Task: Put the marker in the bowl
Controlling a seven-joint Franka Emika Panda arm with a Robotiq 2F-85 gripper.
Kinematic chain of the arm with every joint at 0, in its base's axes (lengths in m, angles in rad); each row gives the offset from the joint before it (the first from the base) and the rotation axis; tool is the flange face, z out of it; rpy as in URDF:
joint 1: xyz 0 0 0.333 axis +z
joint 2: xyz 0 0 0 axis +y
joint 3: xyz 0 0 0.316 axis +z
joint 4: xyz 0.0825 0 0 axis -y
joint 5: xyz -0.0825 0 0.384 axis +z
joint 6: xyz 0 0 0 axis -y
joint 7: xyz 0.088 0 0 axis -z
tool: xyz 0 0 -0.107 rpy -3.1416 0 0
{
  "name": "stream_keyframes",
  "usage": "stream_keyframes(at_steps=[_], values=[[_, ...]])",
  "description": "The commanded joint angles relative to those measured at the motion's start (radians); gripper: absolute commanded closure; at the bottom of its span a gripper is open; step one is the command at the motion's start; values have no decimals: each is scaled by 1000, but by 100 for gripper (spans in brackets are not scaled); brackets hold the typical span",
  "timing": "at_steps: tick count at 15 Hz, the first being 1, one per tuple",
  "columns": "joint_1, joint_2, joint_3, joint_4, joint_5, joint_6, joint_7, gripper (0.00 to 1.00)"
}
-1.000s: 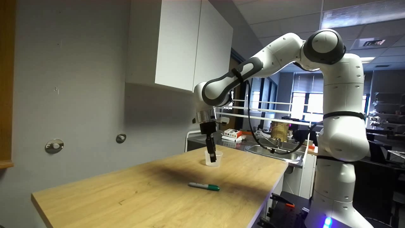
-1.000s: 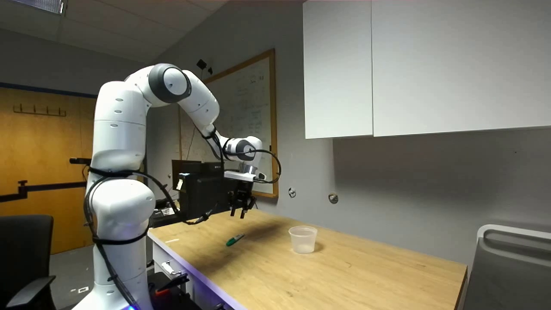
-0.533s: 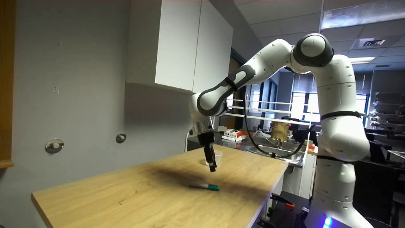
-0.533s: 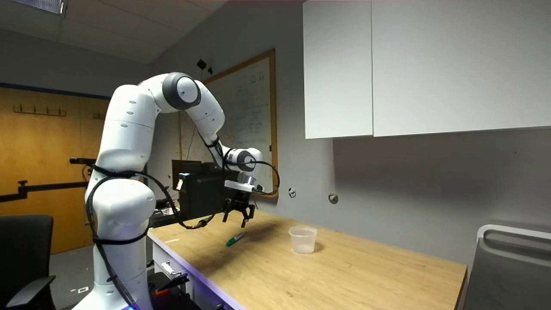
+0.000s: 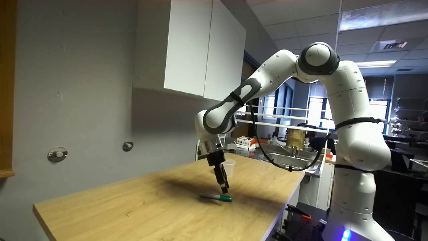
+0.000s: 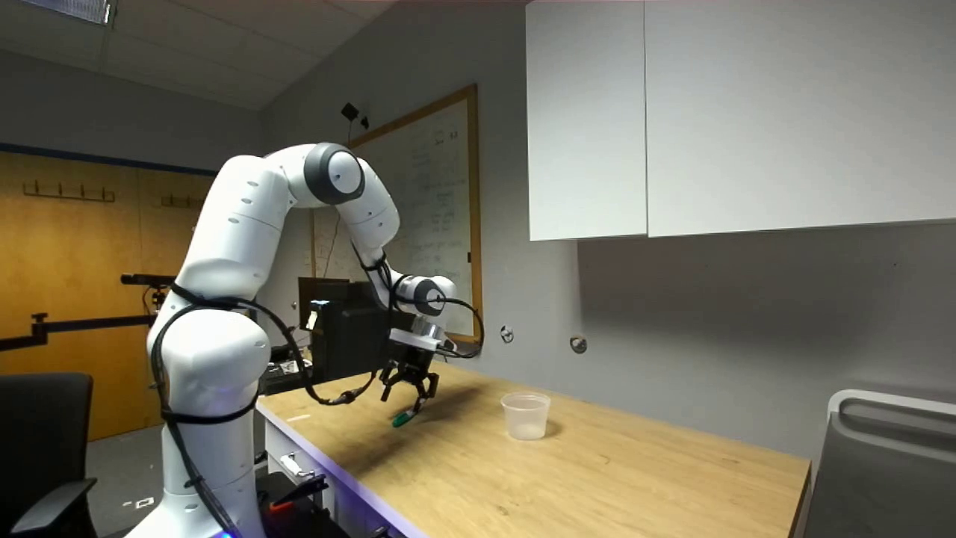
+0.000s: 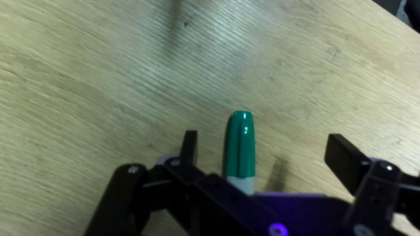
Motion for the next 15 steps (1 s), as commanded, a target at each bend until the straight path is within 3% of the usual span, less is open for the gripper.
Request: stream_keyframes(at_steps=[1,4,5,6,8,15], values=[[2,63,15,56,6,-31,7,0],[3,88,19,70,3,-33,8,1],[3,94,19,74,1,-33,7,25],[4,98,19,78,-1,-32,9,25],[2,105,20,87,-1,-34,8,39],[-4,112,16,107,1,-39,8,94]])
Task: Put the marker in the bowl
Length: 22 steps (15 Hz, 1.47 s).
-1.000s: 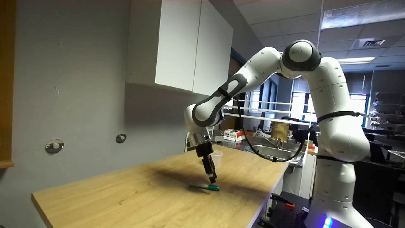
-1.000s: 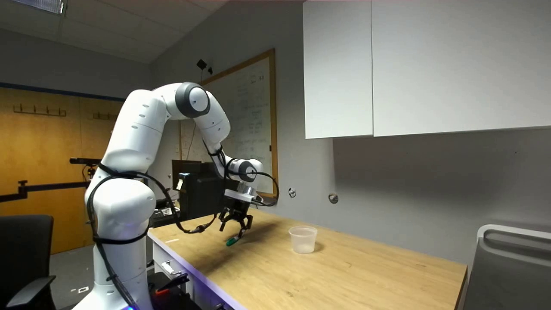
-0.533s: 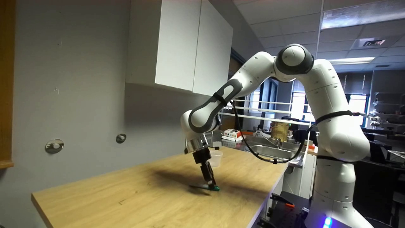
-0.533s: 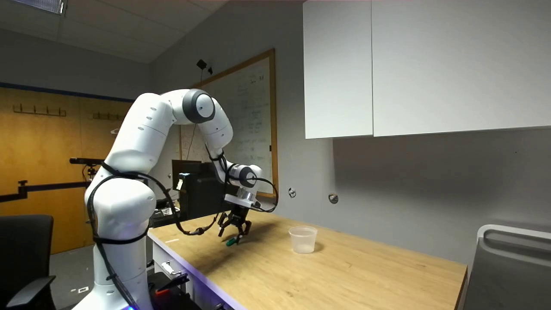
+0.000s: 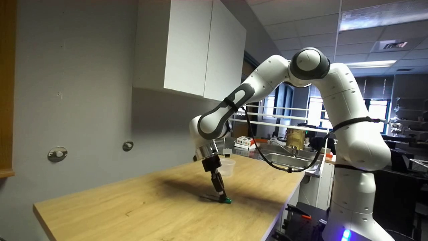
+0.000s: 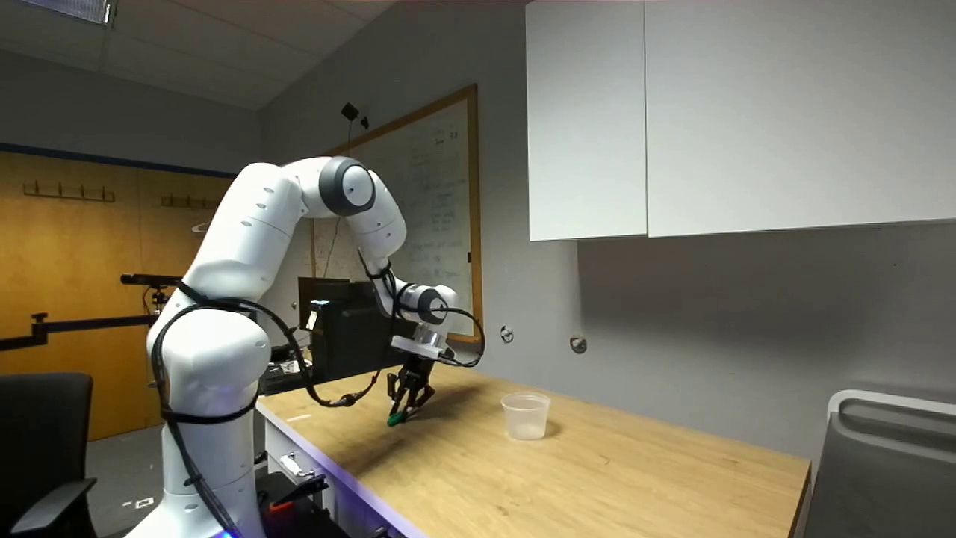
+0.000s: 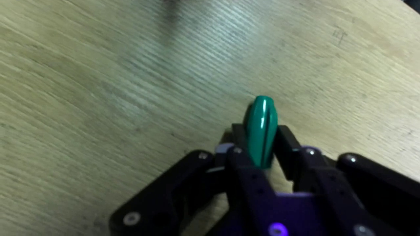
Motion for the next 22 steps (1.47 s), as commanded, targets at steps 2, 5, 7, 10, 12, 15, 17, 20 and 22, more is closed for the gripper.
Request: stream_keyframes(at_steps=[2,5,7,10,12,15,17,20,22], values=[[-6,30,2,49,0,-28,11,92],[-5,33,0,59,-4,-29,13,91],[-7,26,-2,64,-4,-31,16,91],[-12,-19,-4,61,2,-36,26,91],[-15,-73,-6,53,0,-38,36,91],[-23,-194,-16,22,4,-40,64,91],[-31,-298,-31,-13,-2,-19,97,91],[-58,-446,-67,-44,0,-4,136,91],[-85,-514,-103,-48,-19,-7,151,91]])
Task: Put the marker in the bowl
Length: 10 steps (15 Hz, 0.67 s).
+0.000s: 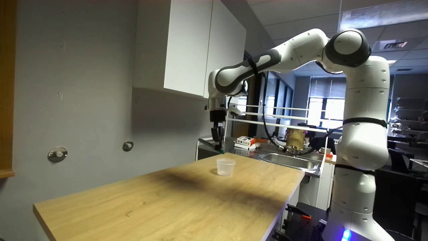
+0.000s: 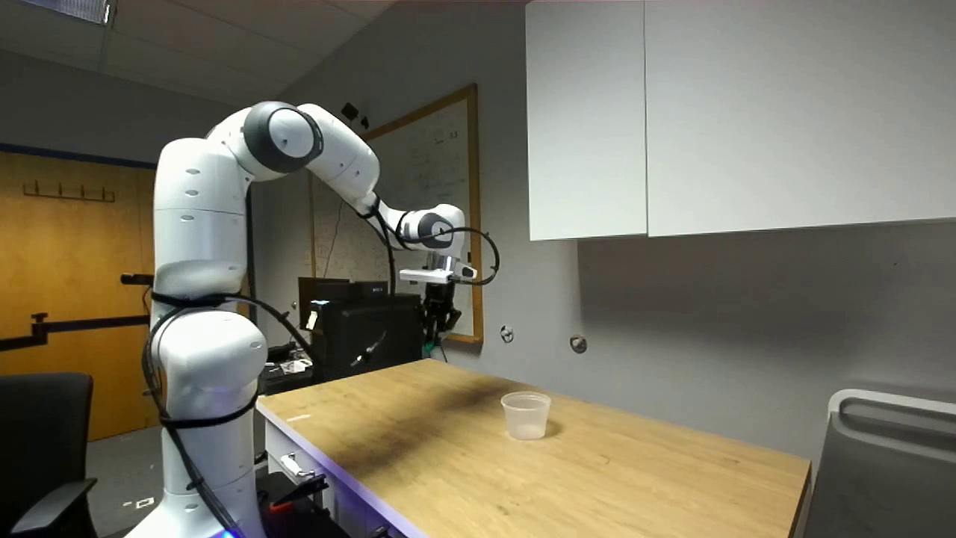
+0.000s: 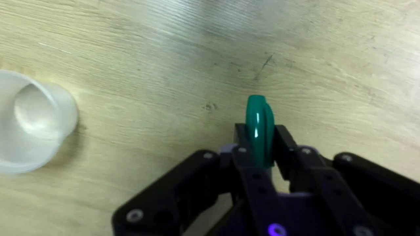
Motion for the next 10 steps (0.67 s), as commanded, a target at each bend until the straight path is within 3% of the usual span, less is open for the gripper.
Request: stream_keyframes(at_steps=[1,5,10], values=[[-48,-155,-60,-54,-28,8,31,91],[-112,-160,-134,-32,-72,19,14,91],[-151,-62,-179,-12,-96,69,23,91]])
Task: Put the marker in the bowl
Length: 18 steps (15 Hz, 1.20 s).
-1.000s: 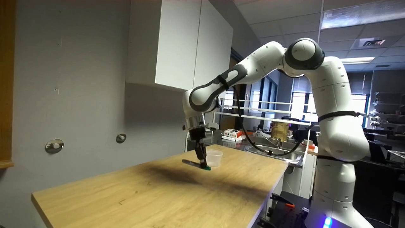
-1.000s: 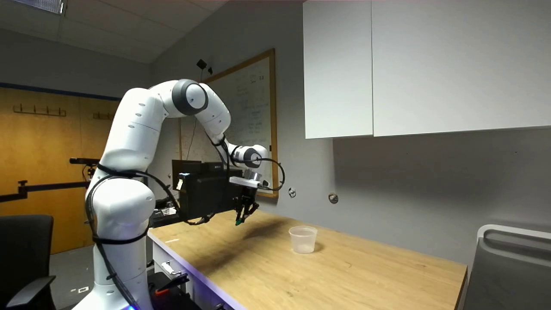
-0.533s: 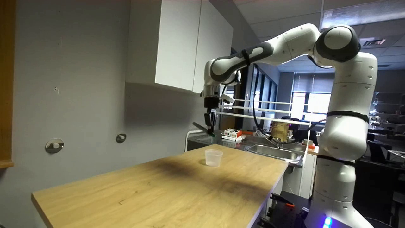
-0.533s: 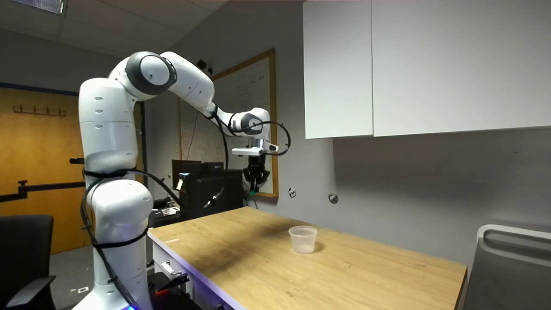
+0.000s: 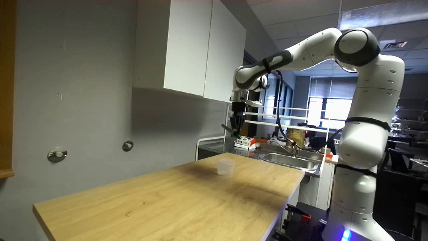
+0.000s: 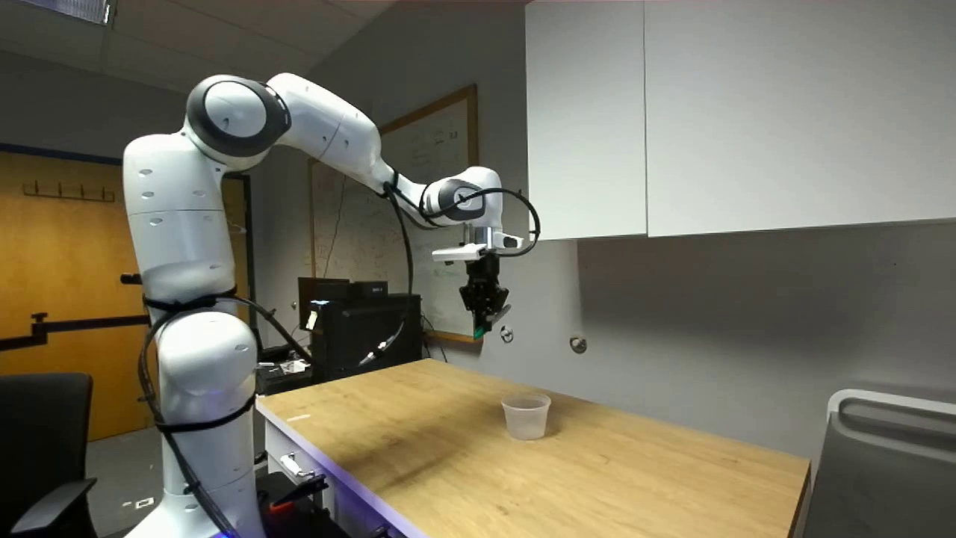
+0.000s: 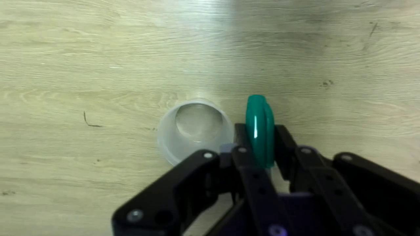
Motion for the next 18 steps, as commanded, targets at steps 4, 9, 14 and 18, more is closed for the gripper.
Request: stream_keyframes(at_steps=[4,9,14,18], values=[[-4,160,-7,40,11,61,4,91],[5,247,13,70,48,86,-10,91],[0,291,9,118,34,84,-12,91],[-21,321,-2,170,37,82,-27,91]])
